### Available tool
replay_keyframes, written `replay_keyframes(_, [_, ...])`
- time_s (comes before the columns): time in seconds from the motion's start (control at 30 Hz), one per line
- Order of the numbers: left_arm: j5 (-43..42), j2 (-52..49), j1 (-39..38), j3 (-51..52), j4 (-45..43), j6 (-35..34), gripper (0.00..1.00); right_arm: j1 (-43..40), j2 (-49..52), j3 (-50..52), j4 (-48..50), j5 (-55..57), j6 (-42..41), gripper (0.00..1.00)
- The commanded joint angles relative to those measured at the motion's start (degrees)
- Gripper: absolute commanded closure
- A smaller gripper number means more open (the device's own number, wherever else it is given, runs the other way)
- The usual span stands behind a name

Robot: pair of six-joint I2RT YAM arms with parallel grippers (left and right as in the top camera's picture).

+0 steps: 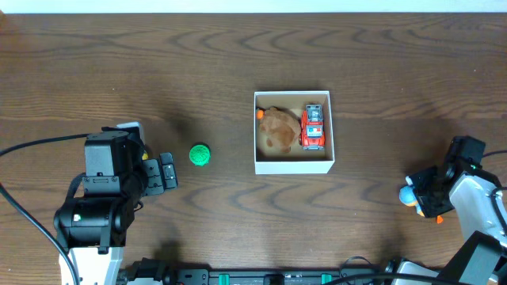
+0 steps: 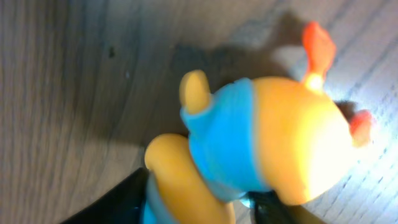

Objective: Pack container
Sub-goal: 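Move the right gripper to the blue-and-yellow duck and grasp it, then place the duck into the box beside the truck and release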

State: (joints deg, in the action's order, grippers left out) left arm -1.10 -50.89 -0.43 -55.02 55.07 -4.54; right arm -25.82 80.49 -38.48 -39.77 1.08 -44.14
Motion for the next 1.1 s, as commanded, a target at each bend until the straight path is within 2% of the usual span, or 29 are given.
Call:
replay_keyframes(0.0, [0.2,0.0,0.3,-0.9,0.0,-0.5,0.02,-0.4,-0.3,0.8,0.3,0.3,1.3,0.66])
replay_keyframes(0.07, [0.2,0.0,0.3,-0.9,0.0,-0.5,0.02,-0.4,-0.3,0.7,0.3,-0.7,2.9,0.75])
replay_keyframes(0.3, [0.2,0.0,0.3,-0.9,0.0,-0.5,0.02,1.5,-3.1,-2.4,-0.3,-1.4,8.4,0.73])
replay_keyframes(0.43, [0.2,0.0,0.3,-0.9,0.0,-0.5,0.02,6.6,-8.6,-7.9,-0.3,-4.2,16.3,0.78])
replay_keyframes(0.57, [0.2,0.0,0.3,-0.9,0.0,-0.5,0.02,15.0,-13.3,-15.3,-0.3,-9.8,26.9,0.82])
replay_keyframes(0.63, [0.2,0.0,0.3,-0.9,0.0,-0.5,0.02,21.0,-14.7,-19.0,-0.3,-11.7,32.2,0.87])
replay_keyframes(0.73, [0.2,0.0,0.2,-0.9,0.0,-0.5,0.02,30.5,-15.1,-22.7,-0.3,-11.7,37.7,0.89])
replay_keyframes(0.87, [0.2,0.0,0.3,-0.9,0.0,-0.5,0.02,42.3,-14.0,-23.4,1.4,-11.6,45.1,0.87])
replay_keyframes(1.07, [0.2,0.0,0.3,-0.9,0.0,-0.5,0.02,54.1,-7.2,-23.3,0.8,-11.6,54.4,0.92])
